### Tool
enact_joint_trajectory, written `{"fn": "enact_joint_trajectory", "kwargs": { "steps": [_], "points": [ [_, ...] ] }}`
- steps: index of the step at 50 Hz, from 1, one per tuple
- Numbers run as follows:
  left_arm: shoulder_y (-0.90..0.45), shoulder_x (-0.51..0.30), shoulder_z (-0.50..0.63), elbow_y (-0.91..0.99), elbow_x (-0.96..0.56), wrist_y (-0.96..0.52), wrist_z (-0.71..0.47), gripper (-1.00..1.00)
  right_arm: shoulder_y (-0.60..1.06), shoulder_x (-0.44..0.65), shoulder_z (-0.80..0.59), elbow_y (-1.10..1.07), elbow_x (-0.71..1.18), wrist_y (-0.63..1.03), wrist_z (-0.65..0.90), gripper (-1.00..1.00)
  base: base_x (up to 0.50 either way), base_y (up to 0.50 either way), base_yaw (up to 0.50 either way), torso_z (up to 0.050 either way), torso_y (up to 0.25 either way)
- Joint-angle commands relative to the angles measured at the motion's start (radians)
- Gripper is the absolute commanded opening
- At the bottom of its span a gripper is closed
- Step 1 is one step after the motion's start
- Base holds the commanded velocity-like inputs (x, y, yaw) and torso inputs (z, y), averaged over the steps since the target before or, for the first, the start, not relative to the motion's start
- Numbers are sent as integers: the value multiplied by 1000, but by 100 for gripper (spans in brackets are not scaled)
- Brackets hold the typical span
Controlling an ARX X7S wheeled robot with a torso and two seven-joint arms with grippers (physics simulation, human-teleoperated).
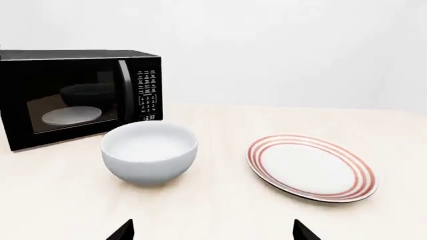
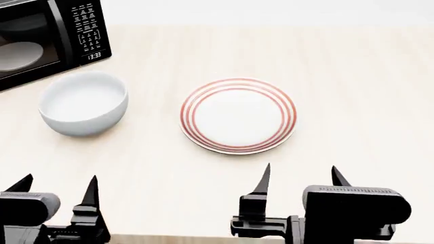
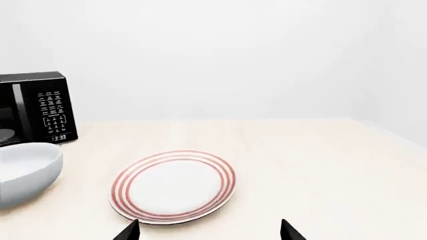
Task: Put the white bowl to the right of the plate.
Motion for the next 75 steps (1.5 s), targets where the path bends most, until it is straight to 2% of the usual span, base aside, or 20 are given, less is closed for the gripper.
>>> {"fn": "enact_joint_trajectory", "kwargs": {
  "steps": [1, 4, 7, 9, 12, 20, 31, 62, 67, 71, 72, 74, 75],
  "points": [
    [-166, -68, 14, 221, -44, -282, -30, 100, 217, 43, 0, -203, 4, 326, 69, 100, 0, 0, 0, 0, 0],
    [-188, -70, -6, 237, -71, -294, -12, 100, 223, 43, 36, -219, 42, 290, 33, 100, 0, 0, 0, 0, 0],
    [-200, -64, -39, 264, -98, -311, -5, 100, 231, 10, 168, -247, 200, 343, -79, 100, 0, 0, 0, 0, 0],
    [-206, -68, -42, 276, -102, -323, -8, 100, 236, 37, 131, -246, 153, 325, -45, 100, 0, 0, 0, 0, 0],
    [-211, -70, -43, 284, -103, -329, -14, 100, 252, 22, 181, -266, 211, 373, -72, 100, 164, 145, 0, 0, 0],
    [-221, -79, -37, 290, -103, -331, -23, 100, 275, 25, 182, -267, 229, 396, -64, 100, 356, 309, 0, 0, 0],
    [-195, -88, -21, 287, -99, -298, -25, 100, 255, 33, 168, -240, 225, 331, -64, 100, 411, 293, 0, 0, 0],
    [-191, -105, -10, 291, -109, -286, -47, 100, 243, 60, 132, -231, 230, 293, -35, 100, 500, 4, 0, 0, 0],
    [-186, -110, -12, 278, -108, -272, -46, 100, 243, 68, 105, -211, 221, 285, -31, 100, 500, 0, 0, 0, 2],
    [-185, -115, -15, 271, -106, -272, -51, 100, 275, 98, 30, -183, 183, 363, 10, 100, 214, 0, 0, 0, 0],
    [-186, -116, -19, 271, -105, -274, -54, 100, 305, 98, -4, -180, 154, 436, 58, 100, 0, 0, 0, 0, 0],
    [-190, -117, -23, 270, -106, -284, -60, 100, 340, 97, -44, -178, 106, 483, 128, 100, 0, 0, 0, 0, 0],
    [-192, -116, -27, 269, -106, -289, -65, 100, 366, 131, -120, -183, 64, 529, 168, 100, 0, 0, 0, 0, 0]
  ]
}}
